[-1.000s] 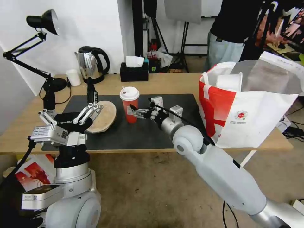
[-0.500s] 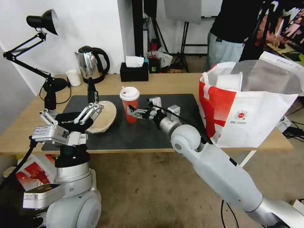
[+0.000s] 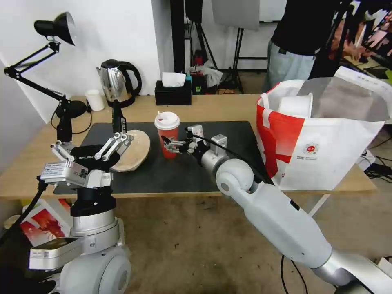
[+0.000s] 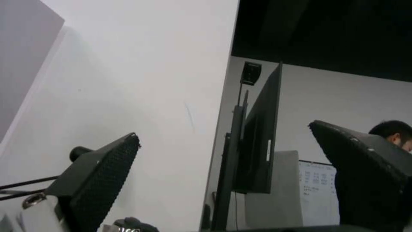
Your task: Pick up the trash from the table and place it into the takeout bag.
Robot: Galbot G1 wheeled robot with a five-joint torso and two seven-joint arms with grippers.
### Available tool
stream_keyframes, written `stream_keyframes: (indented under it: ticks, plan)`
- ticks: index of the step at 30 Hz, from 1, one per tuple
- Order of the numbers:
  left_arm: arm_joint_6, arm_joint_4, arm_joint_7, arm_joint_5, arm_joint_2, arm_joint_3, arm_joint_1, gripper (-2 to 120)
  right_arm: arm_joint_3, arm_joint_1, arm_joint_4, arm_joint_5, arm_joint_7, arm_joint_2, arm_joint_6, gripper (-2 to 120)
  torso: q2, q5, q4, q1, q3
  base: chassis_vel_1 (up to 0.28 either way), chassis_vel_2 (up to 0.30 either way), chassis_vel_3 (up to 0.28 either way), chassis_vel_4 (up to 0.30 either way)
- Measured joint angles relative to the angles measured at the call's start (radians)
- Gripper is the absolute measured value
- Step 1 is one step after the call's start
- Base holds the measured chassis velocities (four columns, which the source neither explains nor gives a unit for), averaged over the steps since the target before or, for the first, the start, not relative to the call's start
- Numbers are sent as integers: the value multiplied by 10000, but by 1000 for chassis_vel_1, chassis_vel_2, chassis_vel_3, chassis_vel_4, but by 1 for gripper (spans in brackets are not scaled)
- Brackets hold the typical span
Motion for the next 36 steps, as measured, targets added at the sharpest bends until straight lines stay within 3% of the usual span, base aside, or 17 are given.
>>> stream_keyframes:
  ticks: [26, 31, 34, 35, 36]
  plan:
    - [-31, 24, -13, -42, 16, 13, -60, 100, -284, 555, -1255, 122, -168, 785, -11, 99, 0, 0, 1, 0, 0, 0, 0, 0, 0]
    - [-33, 31, -17, -52, 37, 13, -71, 100, -288, 551, -1257, 158, -214, 789, 19, 89, 0, 0, 1, 0, 0, 0, 0, 0, 0]
    - [-34, 33, -20, -57, 44, 12, -82, 100, -293, 544, -1245, 179, -222, 778, 26, 80, 0, 0, 1, 0, 0, 0, 0, 0, 0]
    - [-34, 34, -21, -59, 46, 12, -85, 100, -293, 543, -1234, 187, -228, 769, 28, 68, 0, 0, 0, 0, 1, 0, 0, 0, 0]
    - [-34, 34, -21, -59, 46, 12, -85, 100, -293, 543, -1234, 187, -228, 769, 28, 68, 0, 0, 0, 0, 1, 0, 0, 0, 0]
